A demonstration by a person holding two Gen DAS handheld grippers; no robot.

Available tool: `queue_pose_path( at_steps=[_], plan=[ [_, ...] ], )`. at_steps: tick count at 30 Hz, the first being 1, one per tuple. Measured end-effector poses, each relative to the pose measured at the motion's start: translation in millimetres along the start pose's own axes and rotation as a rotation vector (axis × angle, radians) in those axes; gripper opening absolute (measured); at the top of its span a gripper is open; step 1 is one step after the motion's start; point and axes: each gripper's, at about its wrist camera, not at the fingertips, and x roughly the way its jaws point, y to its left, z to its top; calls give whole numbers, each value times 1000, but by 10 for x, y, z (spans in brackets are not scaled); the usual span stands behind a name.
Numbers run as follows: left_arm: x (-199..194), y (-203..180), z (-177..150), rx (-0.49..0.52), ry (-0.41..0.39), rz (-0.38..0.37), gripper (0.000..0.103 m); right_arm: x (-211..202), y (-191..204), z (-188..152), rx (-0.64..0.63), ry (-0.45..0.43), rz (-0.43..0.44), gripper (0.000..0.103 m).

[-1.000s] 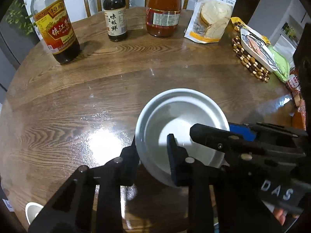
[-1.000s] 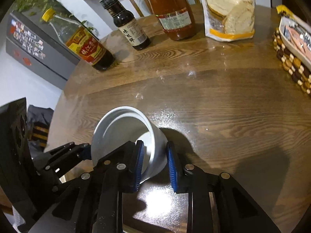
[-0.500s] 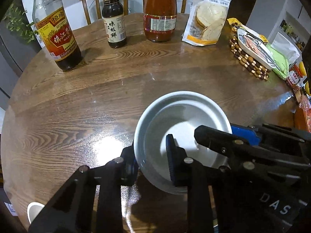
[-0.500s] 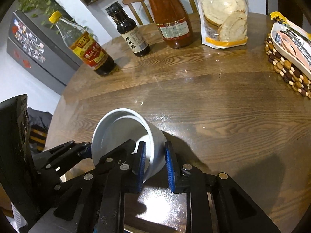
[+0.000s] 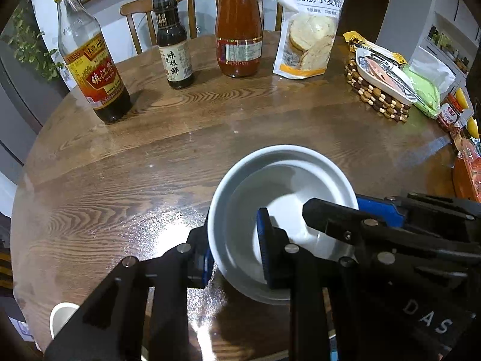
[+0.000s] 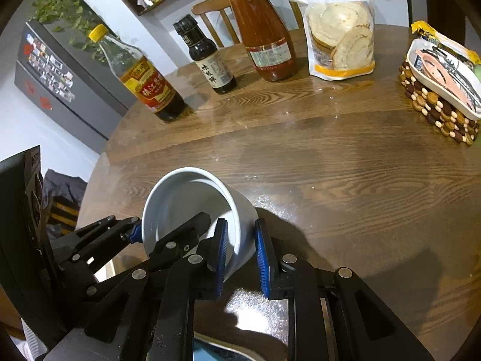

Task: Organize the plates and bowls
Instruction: 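Carry the ramekin with both grippers over the nested white bowls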

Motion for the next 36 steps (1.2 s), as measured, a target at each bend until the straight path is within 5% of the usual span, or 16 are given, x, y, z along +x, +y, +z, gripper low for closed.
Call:
queue_pose_path(
  at_steps=[36],
  plan=[
    [-863,-205,-490,76,-152,46,23,-716,359,-580,-9,-93,17,22]
  ],
)
